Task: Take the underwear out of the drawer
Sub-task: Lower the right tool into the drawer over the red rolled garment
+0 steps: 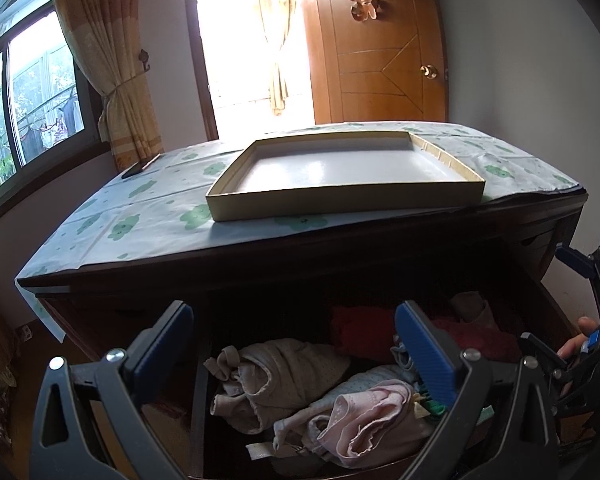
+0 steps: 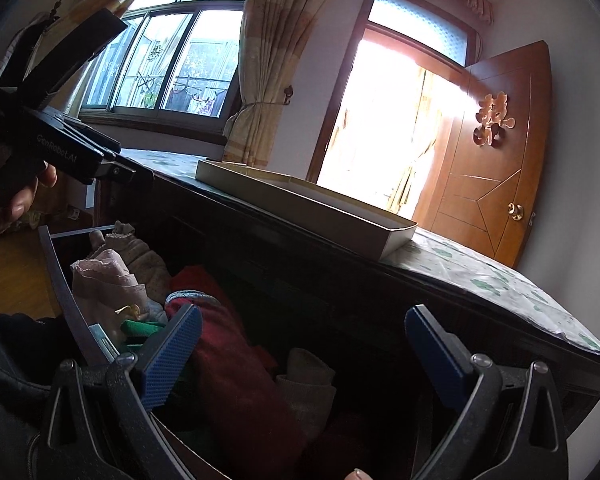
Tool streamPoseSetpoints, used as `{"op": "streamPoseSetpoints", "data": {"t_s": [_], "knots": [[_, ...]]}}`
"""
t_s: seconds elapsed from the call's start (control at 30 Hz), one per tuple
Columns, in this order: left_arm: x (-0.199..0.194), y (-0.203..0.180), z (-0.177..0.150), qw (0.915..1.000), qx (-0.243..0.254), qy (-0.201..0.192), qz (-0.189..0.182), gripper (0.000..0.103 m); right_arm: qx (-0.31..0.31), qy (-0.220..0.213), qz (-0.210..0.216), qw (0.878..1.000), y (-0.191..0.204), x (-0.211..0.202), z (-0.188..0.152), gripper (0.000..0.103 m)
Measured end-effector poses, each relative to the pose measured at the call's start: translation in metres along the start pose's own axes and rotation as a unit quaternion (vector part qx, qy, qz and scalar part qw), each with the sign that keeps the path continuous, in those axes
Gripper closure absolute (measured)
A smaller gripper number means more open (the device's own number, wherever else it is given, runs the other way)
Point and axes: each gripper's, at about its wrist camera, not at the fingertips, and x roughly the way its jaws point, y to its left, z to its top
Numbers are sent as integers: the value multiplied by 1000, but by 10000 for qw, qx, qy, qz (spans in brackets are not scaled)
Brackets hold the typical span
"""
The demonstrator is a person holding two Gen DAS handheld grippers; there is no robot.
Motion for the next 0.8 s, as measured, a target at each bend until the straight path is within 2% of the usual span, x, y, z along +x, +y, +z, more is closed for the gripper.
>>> {"op": "streamPoseSetpoints", "data": {"t_s": [0.23,0.4,0.57,0.8], "knots": [[-2,20,6,9996,-249,-42,85,0,168,566,218,9980,-9,11,0,1],[2,20,7,9998,-181,46,-34,0,94,1222,569,9908,-11,29,1,1],[7,16,7,9997,-104,158,-179,0,-223,1398,620,9880,-5,32,5,1],[12,24,6,9988,-261,285,-297,0,-333,1558,781,9841,-3,40,24,1]]}}
